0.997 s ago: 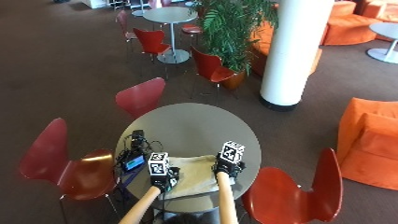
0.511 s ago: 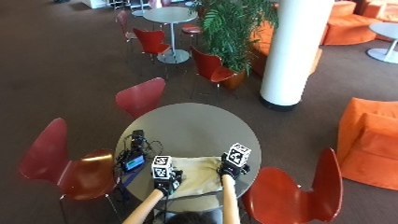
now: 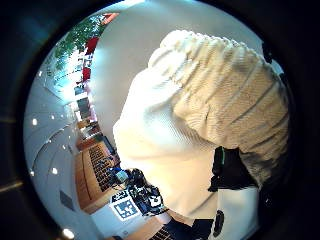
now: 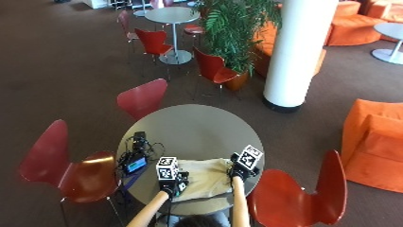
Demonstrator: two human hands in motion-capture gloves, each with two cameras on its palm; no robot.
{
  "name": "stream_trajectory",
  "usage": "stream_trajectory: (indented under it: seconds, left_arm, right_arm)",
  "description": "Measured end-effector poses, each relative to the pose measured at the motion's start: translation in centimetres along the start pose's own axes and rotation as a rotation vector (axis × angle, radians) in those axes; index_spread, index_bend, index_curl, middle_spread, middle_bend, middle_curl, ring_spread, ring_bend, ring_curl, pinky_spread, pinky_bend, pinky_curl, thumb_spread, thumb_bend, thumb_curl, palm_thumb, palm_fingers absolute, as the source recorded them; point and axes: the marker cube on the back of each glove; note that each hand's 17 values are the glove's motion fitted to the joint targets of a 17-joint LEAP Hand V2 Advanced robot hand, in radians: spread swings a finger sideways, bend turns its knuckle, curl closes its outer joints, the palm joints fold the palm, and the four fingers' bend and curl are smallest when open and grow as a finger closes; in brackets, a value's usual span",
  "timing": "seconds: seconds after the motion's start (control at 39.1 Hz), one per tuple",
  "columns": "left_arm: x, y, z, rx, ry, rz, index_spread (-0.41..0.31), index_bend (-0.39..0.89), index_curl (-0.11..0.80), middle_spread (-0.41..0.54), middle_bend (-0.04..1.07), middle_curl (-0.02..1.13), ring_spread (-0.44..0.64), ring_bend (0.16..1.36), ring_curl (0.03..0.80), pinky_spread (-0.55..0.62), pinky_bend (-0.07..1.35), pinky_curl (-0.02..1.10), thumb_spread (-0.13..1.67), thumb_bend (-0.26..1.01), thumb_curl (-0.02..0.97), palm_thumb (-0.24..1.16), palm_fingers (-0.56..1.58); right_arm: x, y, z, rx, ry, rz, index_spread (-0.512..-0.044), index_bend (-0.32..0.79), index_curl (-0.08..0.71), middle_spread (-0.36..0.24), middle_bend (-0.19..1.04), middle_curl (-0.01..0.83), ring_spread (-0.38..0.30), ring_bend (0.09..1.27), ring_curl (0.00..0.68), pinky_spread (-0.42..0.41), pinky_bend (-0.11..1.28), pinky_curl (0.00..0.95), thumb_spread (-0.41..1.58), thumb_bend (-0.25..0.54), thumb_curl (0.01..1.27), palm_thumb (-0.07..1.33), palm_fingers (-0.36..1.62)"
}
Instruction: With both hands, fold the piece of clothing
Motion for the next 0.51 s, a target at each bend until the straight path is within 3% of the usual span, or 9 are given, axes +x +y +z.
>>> stream_trajectory:
  seconds: [0.1, 0.28, 0.51]
  left_arm:
    - [0.1, 0.4, -0.1, -0.01, 0.035, 0.005, -0.046, 0.19, 0.454, 0.162, 0.16, 0.3, 0.39, 0.36, 0.313, 0.34, 0.19, 0.33, 1.37, -0.01, 0.245, 0.1, 0.27]
    - [0.2, -0.5, -0.5, 0.069, -0.034, -0.016, -0.054, 0.2, 0.457, 0.135, 0.17, 0.3, 0.32, 0.36, 0.31, 0.27, 0.18, 0.33, 1.38, 0.0, 0.254, 0.15, 0.31]
    - [0.8, -0.5, -0.9, 0.017, -0.013, 0.008, -0.057, 0.19, 0.456, 0.122, 0.16, 0.3, 0.28, 0.36, 0.312, 0.25, 0.19, 0.33, 1.38, 0.0, 0.261, 0.2, 0.31]
  right_arm:
    - [0.2, -0.6, -1.1, 0.059, 0.018, -0.062, -0.248, 0.19, 0.283, -0.196, 0.37, 0.538, -0.23, 0.68, 0.46, -0.307, 0.69, 0.399, 0.67, -0.029, 0.58, 0.92, 1.3]
    - [1.2, -0.9, -2.3, 0.072, 0.049, 0.001, -0.256, 0.18, 0.323, -0.198, 0.38, 0.548, -0.231, 0.69, 0.471, -0.309, 0.69, 0.412, 0.61, -0.031, 0.6, 0.93, 1.29]
    - [1.0, 0.2, -4.7, 0.097, 0.123, 0.051, -0.263, 0.17, 0.363, -0.199, 0.39, 0.557, -0.231, 0.69, 0.479, -0.307, 0.69, 0.422, 0.56, -0.035, 0.62, 0.93, 1.29]
